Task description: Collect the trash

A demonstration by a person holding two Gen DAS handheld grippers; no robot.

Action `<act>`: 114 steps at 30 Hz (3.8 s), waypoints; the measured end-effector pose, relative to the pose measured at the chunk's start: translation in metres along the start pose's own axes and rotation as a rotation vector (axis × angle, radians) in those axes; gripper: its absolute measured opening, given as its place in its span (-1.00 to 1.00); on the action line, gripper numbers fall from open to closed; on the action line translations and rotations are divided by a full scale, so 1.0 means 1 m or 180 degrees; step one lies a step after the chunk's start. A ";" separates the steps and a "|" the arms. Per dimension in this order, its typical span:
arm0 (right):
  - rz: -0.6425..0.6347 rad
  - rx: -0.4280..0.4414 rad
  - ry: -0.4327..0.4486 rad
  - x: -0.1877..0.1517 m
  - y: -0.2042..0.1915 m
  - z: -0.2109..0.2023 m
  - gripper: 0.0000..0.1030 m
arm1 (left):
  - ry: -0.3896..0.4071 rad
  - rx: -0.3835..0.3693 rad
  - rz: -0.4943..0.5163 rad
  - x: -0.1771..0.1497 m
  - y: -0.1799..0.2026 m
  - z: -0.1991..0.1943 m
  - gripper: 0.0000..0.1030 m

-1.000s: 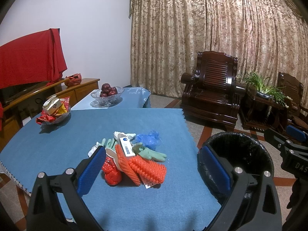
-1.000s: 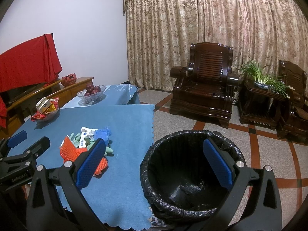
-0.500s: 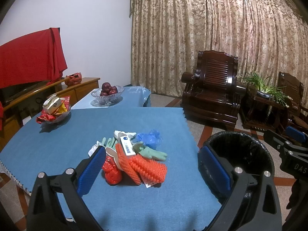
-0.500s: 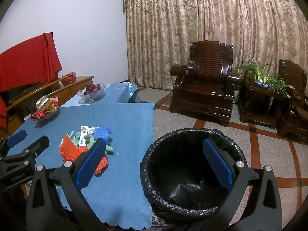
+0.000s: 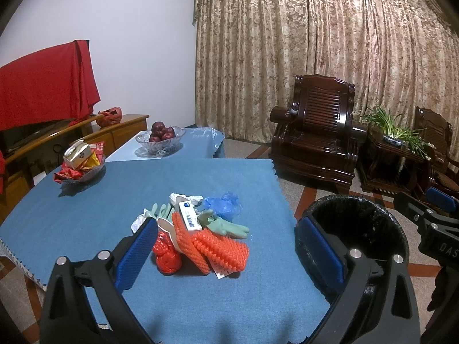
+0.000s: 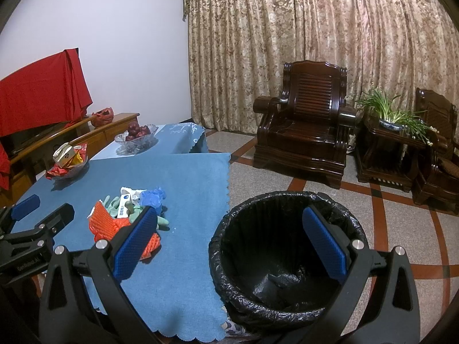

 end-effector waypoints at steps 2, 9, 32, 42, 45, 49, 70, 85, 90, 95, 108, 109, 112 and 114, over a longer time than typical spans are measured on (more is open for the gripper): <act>0.0000 -0.0001 -0.0001 0.000 0.000 0.000 0.91 | -0.0001 0.0000 -0.0001 0.000 0.000 0.000 0.88; 0.0000 -0.0001 -0.0002 0.000 0.000 0.000 0.91 | -0.0003 0.0001 0.0000 0.000 0.000 0.000 0.88; -0.0006 0.0096 -0.0067 -0.014 -0.016 0.021 0.91 | -0.0034 0.0105 -0.0092 -0.020 -0.031 0.020 0.88; -0.0050 0.0354 -0.0195 -0.022 -0.061 0.072 0.91 | -0.0009 0.0394 -0.0149 -0.025 -0.091 0.036 0.88; -0.0101 0.0457 -0.0223 -0.026 -0.078 0.088 0.91 | -0.0053 0.0458 -0.0193 -0.030 -0.106 0.040 0.88; -0.0245 0.0572 -0.0280 -0.035 -0.106 0.111 0.91 | -0.0102 0.0512 -0.0194 -0.036 -0.125 0.054 0.88; -0.0753 0.1032 -0.0691 -0.083 -0.202 0.192 0.38 | -0.0343 0.0520 -0.0401 -0.063 -0.170 0.102 0.85; -0.0691 0.1590 -0.0862 -0.094 -0.209 0.185 -0.74 | -0.0406 0.0366 -0.0334 -0.070 -0.144 0.110 0.69; -0.0711 0.1487 -0.0803 -0.087 -0.194 0.173 -0.74 | -0.0399 0.0297 -0.0325 -0.071 -0.131 0.109 0.64; -0.0629 0.1389 -0.0742 -0.080 -0.173 0.165 -0.74 | -0.0460 0.0193 -0.0287 -0.078 -0.113 0.117 0.52; -0.0497 0.1167 -0.0734 -0.077 -0.135 0.161 -0.74 | -0.0684 0.0068 -0.0294 -0.094 -0.085 0.152 -0.49; -0.0489 0.1157 -0.0722 -0.075 -0.133 0.160 -0.74 | -0.0701 0.0056 -0.0304 -0.095 -0.085 0.153 -0.62; -0.0482 0.1145 -0.0675 -0.068 -0.129 0.157 -0.74 | -0.0661 0.0077 -0.0296 -0.091 -0.086 0.148 -0.76; -0.0476 0.1140 -0.0638 -0.064 -0.125 0.153 -0.74 | -0.0599 0.0076 -0.0284 -0.085 -0.085 0.141 -0.77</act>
Point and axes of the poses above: each gripper's, at about its wrist camera, not at the fingertips, and z roughly the way its jaws point, y to its right, x to its top, the point moved 10 cm from there along z, roughly the way its jaws point, and after that the axes turned 10 degrees about -z, right-handed, at the moved point
